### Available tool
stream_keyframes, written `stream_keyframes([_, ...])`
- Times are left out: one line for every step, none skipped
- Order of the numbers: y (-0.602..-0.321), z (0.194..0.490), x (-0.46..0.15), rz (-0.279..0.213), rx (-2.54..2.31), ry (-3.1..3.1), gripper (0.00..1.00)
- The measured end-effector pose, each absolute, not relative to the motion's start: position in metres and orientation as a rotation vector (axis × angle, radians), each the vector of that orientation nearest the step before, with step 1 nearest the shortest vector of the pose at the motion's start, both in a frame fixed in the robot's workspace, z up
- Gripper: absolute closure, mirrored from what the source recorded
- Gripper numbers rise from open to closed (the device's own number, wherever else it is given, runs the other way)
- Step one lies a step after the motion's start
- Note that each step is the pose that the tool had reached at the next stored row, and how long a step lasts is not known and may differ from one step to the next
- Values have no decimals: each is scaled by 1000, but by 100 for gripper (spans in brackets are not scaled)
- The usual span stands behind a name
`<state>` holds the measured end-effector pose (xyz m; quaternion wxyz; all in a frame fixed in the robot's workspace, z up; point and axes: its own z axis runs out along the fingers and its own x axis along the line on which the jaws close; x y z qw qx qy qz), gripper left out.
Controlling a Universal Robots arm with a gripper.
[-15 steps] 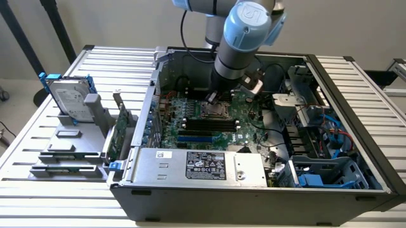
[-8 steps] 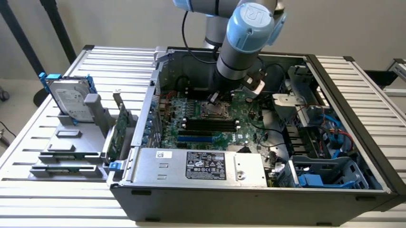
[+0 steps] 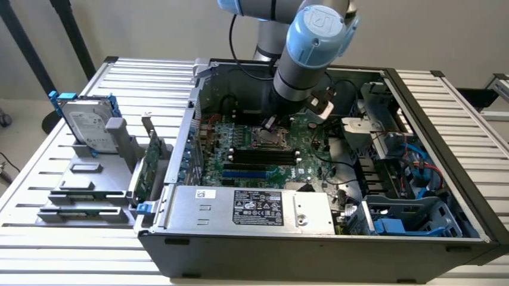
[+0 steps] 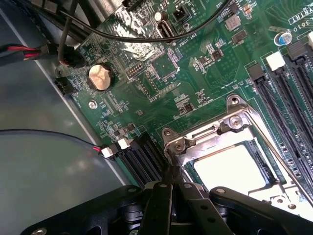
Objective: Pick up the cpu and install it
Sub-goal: 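Close the cpu cover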
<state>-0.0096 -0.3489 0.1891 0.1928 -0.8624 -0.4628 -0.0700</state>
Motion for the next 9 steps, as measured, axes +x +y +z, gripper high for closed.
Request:
stream_keyframes([-349,189,-10,-196,-2420,-1299,89])
stream_keyframes([-349,190,-10,-196,-2420,-1298,89])
stream_keyframes([-350,190,-10,-196,-2419,-1298,89])
stream_keyframes([-350,191,-10,-195,-2419,-1298,89])
stream_keyframes([-350,192,-11,-195,-2419,-1298,89])
stream_keyframes([-350,193,-12,-194,-2419,-1298,89])
stream_keyframes([-350,194,-13,-194,-2419,-1298,89])
stream_keyframes([-350,194,-14,-194,-2419,-1297,89])
stream_keyframes([-350,195,-16,-193,-2419,-1297,89])
